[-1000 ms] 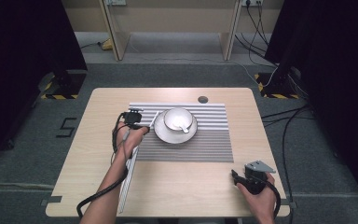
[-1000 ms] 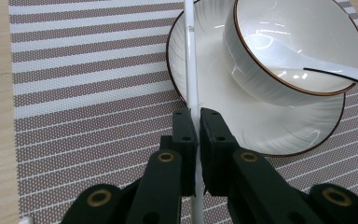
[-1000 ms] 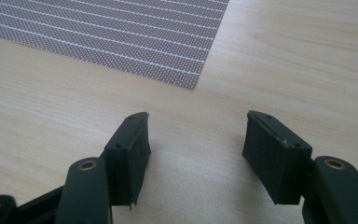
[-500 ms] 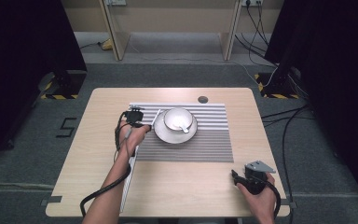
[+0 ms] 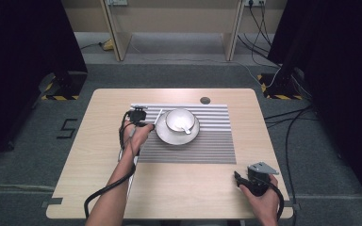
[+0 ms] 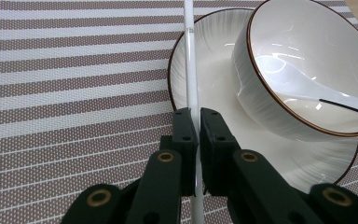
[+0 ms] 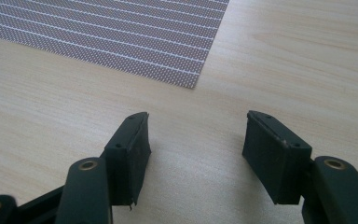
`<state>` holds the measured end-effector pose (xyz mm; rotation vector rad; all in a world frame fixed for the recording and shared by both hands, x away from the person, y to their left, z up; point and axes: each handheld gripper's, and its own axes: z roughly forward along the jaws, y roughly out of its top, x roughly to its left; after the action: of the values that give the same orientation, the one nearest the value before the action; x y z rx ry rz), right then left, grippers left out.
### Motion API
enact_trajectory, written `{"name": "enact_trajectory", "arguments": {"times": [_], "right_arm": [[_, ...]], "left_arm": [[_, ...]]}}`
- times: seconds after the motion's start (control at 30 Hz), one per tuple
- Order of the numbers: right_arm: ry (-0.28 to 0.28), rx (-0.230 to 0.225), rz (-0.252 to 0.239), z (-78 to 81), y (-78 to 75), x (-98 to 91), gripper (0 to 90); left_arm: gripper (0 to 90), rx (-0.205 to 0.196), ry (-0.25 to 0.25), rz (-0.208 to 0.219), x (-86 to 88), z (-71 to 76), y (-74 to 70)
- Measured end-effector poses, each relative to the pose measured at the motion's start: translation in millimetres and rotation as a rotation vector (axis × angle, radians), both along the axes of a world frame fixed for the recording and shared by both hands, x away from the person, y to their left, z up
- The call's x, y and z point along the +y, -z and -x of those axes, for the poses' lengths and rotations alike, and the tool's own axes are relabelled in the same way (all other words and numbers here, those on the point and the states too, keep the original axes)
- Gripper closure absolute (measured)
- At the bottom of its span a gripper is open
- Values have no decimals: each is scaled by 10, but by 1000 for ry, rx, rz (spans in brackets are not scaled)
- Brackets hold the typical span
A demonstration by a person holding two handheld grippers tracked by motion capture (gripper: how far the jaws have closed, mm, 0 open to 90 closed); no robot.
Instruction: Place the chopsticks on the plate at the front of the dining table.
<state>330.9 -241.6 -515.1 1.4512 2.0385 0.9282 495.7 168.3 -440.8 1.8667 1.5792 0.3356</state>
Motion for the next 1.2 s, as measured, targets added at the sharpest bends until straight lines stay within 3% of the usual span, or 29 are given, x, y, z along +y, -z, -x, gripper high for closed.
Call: {"name": "enact_trajectory", "arguments": {"times": [0.57, 1.2], "right_arm": [[0, -1, -1, -1, 0, -2, 409], [-1, 0, -1, 0, 0, -3, 409]], "left_arm": [[849, -65, -23, 32, -106, -77, 86], [848, -92, -43, 32, -177, -115, 171]]}}
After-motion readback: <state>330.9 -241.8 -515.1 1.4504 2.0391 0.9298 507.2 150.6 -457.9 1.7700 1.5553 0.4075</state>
